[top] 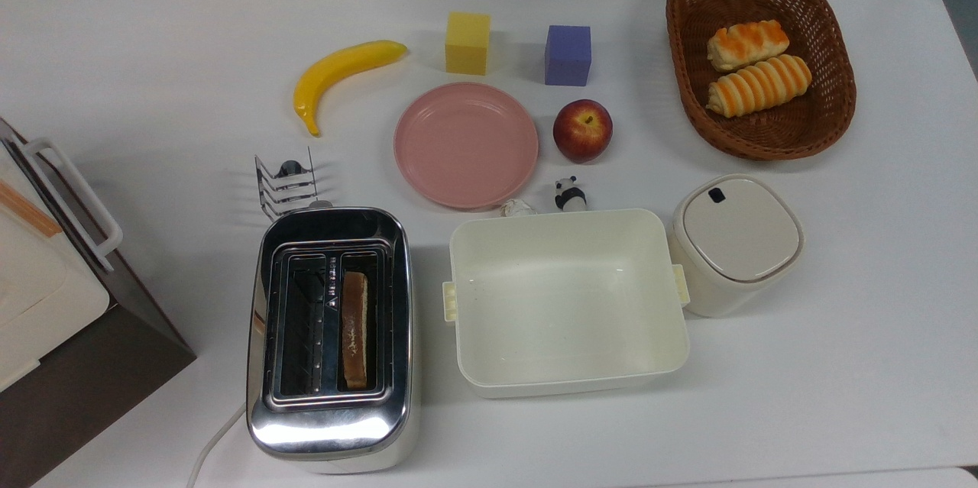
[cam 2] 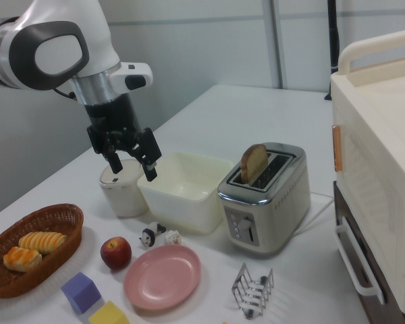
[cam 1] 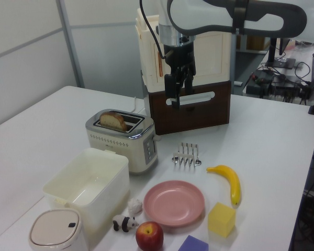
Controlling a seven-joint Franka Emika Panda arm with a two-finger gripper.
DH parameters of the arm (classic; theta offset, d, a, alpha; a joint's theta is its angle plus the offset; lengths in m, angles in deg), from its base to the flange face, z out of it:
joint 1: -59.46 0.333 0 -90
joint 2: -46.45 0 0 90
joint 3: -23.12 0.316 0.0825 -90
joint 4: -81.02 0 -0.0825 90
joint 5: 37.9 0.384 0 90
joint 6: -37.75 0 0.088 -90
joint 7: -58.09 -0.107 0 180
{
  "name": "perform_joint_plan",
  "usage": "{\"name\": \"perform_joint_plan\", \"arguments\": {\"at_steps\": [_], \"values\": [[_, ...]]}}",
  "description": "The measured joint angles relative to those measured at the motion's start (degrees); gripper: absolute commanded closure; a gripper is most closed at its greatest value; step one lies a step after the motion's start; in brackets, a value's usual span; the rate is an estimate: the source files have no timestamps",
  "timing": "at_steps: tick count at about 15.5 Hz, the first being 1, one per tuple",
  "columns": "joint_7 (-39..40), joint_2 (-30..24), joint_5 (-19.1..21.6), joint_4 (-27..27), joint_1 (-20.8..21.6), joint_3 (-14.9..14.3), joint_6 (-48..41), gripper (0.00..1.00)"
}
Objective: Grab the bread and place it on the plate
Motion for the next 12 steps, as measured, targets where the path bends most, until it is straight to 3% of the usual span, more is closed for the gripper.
{"name": "perform_joint_plan", "arguments": {"at_steps": [5,12], "values": [[0.0,0.01,0.01,0.0,0.0,0.0,0.24,0.0],[0.0,2.01,0.01,0.44,0.0,0.0,10.88,0.0]]}}
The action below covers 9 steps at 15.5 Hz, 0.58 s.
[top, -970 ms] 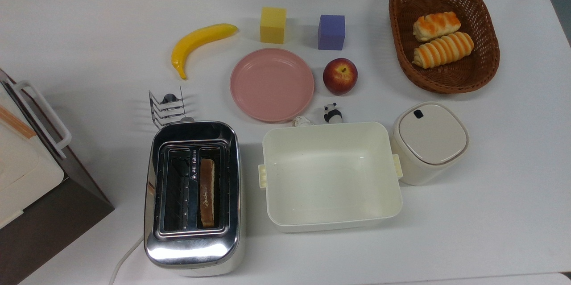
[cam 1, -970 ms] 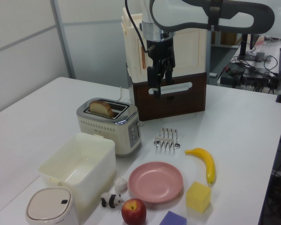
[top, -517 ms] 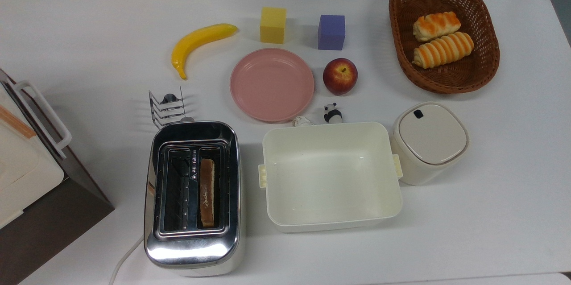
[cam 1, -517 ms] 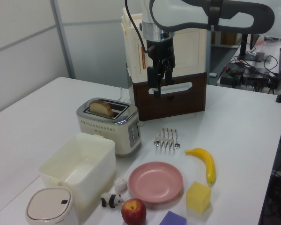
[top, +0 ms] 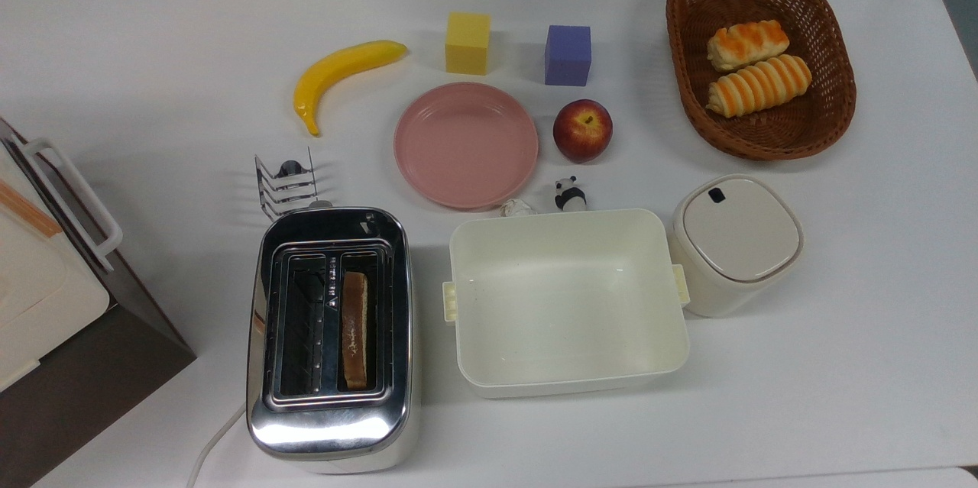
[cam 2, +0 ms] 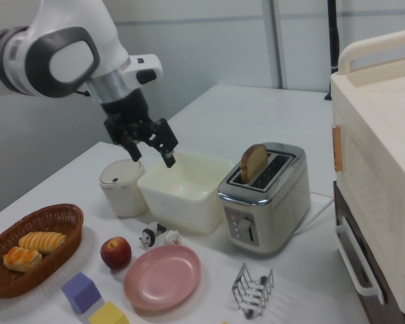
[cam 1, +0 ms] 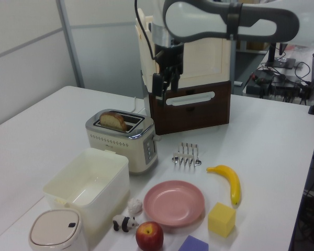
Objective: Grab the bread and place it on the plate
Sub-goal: 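Move the open gripper over the toaster slot holding the toast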
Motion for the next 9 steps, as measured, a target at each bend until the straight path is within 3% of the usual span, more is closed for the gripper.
{"name": "perform_joint_plan", "arguments": {"at_steps": [9], "values": [[-0.78,7.04,0.11,0.4,-0.44,-0.01,16.15,0.0]]}}
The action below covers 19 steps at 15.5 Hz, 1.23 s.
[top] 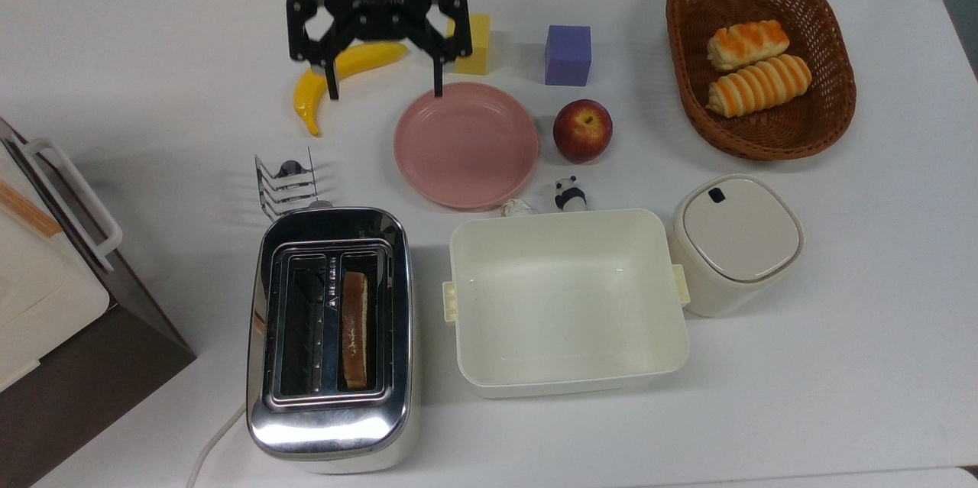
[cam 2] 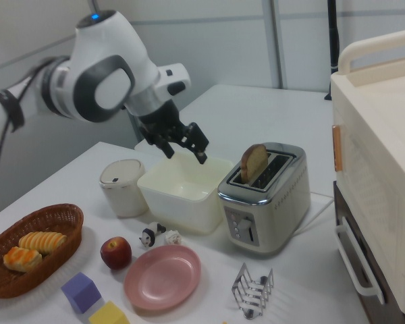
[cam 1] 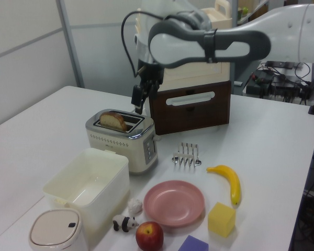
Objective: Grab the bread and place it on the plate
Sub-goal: 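Move the open gripper over the toaster slot holding the toast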
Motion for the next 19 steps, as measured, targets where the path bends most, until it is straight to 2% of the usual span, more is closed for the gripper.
{"name": "perform_joint_plan", "arguments": {"at_steps": [7,11,14,19], "values": [[-3.1,6.17,0.1,0.12,-0.28,-0.04,13.73,0.0],[-3.13,9.74,0.1,0.17,-2.12,-0.12,21.44,0.0],[-3.03,12.25,0.09,-0.08,-3.63,-0.16,25.13,0.0],[-3.02,14.99,0.09,-0.49,-4.03,-0.16,29.31,0.07]]}}
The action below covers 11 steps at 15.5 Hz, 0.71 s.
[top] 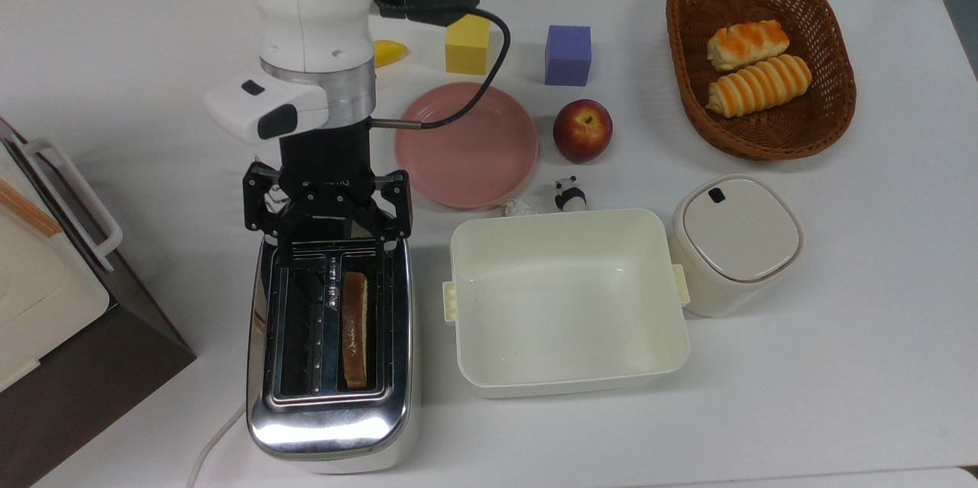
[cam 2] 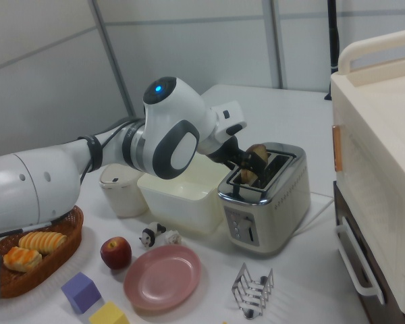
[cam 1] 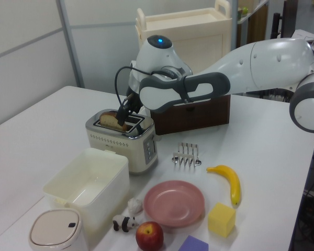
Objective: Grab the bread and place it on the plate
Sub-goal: 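Move the open gripper over the toaster slot holding the toast, then lower the gripper into the toaster and close on the toast slice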
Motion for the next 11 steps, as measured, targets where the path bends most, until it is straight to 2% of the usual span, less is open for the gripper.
{"name": "perform_joint_plan", "arguments": {"at_steps": [1,2,3,4,5,6,7,8,11], "values": [[0.0,0.36,0.0,-0.05,0.15,0.0,0.76,0.11],[0.0,0.64,0.0,-0.1,0.31,0.02,1.46,0.21],[0.0,0.82,0.0,-0.17,0.41,0.11,2.04,0.35],[0.0,0.89,0.0,-0.24,0.48,0.17,2.46,0.58],[0.01,0.89,0.0,-0.34,0.54,0.19,2.61,0.75],[0.17,0.9,0.0,-0.52,0.57,0.19,2.61,0.88],[0.42,0.89,0.0,-0.69,0.58,0.19,2.62,0.97],[0.62,0.9,0.0,-0.78,0.58,0.19,2.62,1.0],[0.71,0.93,-0.01,-0.8,0.58,0.19,2.62,1.0]]}}
